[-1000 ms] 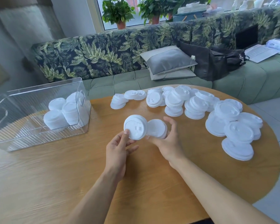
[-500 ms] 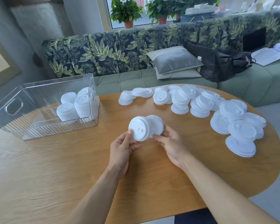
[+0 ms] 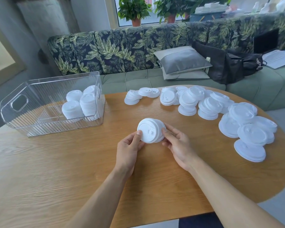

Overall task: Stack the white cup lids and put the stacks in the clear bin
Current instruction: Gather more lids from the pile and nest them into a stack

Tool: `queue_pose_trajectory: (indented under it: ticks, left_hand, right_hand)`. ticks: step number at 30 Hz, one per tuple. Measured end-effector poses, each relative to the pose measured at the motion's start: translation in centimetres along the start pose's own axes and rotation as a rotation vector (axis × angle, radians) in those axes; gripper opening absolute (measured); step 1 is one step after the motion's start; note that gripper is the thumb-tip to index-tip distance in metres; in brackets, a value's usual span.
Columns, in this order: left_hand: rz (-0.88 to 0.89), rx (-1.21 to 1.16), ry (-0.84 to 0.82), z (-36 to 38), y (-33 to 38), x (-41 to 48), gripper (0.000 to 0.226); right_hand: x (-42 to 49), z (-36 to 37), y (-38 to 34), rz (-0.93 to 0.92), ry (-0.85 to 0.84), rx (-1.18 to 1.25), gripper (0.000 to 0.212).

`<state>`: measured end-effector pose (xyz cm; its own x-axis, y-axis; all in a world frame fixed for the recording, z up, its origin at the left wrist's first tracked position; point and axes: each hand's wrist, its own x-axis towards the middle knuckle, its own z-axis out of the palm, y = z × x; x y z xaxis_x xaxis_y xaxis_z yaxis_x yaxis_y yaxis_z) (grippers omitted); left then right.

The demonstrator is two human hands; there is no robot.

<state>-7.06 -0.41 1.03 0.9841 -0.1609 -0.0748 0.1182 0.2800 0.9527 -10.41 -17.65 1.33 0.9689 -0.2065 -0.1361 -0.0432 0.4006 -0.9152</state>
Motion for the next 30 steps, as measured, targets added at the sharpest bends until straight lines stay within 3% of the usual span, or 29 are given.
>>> queue_pose_trajectory:
  ticks: [3,12,17,22,26,30]
  left_hand:
    - [0.014,0.036,0.010,0.11,-0.16,-0.03,0.027]
    - [0.028,0.107,0.074,0.53,-0.56,-0.04,0.029]
    - [0.018,0.095,0.098,0.60,-0.49,-0.09,0.028]
    - [0.021,0.108,0.052,0.45,-0.36,-0.29,0.033]
    - [0.018,0.096,0.056,0.35,-0.31,-0.31,0.032]
    - [-0.007,0.093,0.050,0.28,-0.17,-0.25,0.034]
  right_hand:
    - [0.13,0.10,0.07,0.001,-0.009,-0.017,0.024]
    - [-0.04,0.29,0.11,-0.017,-0.063,-0.019,0.026]
    - [-0.42,0.71,0.36,-0.090,-0.040,-0.128,0.056]
    - [-0.32,0.55,0.51,-0.095,-0.032,-0.116,0.026]
    - [-0.40,0.69,0.53,-0.106,-0.033,-0.122,0.044]
    - [-0.38,0.53,0.69,-0.111,-0.009,-0.137,0.038]
